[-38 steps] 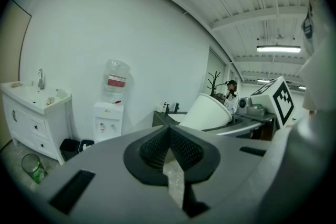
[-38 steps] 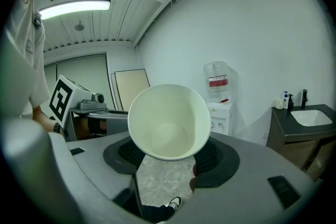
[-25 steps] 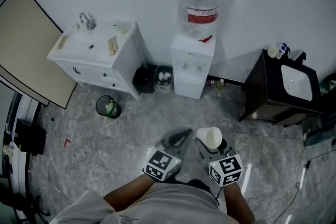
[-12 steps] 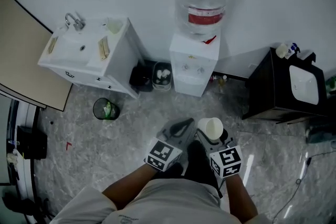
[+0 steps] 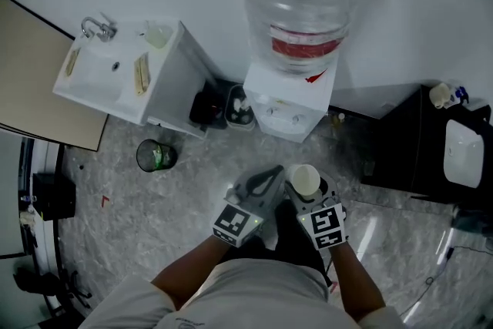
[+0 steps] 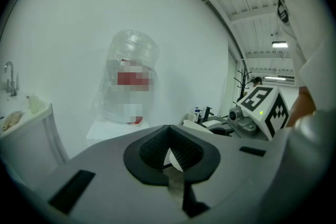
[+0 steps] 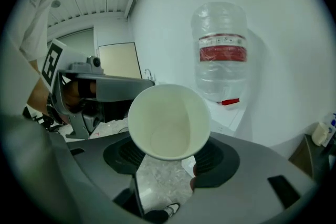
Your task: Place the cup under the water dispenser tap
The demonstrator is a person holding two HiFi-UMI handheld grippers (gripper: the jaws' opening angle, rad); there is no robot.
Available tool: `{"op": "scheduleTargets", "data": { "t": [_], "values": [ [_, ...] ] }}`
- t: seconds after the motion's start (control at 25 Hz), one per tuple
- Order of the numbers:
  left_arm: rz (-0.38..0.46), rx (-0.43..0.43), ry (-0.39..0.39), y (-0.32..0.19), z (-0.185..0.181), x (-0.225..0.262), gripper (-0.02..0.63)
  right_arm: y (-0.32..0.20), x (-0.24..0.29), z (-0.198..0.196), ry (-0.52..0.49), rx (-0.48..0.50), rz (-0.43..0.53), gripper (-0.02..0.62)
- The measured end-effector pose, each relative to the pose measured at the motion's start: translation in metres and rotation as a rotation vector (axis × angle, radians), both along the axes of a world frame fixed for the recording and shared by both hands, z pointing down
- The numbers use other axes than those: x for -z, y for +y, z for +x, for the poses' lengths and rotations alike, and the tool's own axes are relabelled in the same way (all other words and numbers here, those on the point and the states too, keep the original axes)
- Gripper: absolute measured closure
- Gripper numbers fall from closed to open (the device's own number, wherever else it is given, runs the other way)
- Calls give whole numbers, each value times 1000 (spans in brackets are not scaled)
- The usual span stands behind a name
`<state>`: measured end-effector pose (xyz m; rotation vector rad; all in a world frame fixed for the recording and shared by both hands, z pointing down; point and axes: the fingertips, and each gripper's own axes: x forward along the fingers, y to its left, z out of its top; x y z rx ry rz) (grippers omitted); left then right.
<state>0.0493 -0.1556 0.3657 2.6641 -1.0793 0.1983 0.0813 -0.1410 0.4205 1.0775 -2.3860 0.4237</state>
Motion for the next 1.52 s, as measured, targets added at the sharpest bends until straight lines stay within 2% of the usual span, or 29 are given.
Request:
{"op": "scheduleTargets", "data": {
  "t": [0.16,0.4,0.68,0.96,1.16,1.52],
  "values": [
    [-17,43,-5,-43,2,-22,601,-45,-45,0,63,67,5,327],
    [-32,83,30,-82,-6,-75,601,-89,-136,-10,130,92,0,327],
    [-27,52,31,-106,-12,-169,601,-121,-270,-21,152,62,-30,327],
    [-63,46,23,-109,-23,-248,601,-158,-398,-9,204,-35,-83,325],
    [-67,49,13,-112,-29,-274,601,-183,-445,6,242,-89,-86,325],
    [-79,53,8,-118,-29,-292,601,-203,-478,18,268,-127,-83,325]
  ]
}}
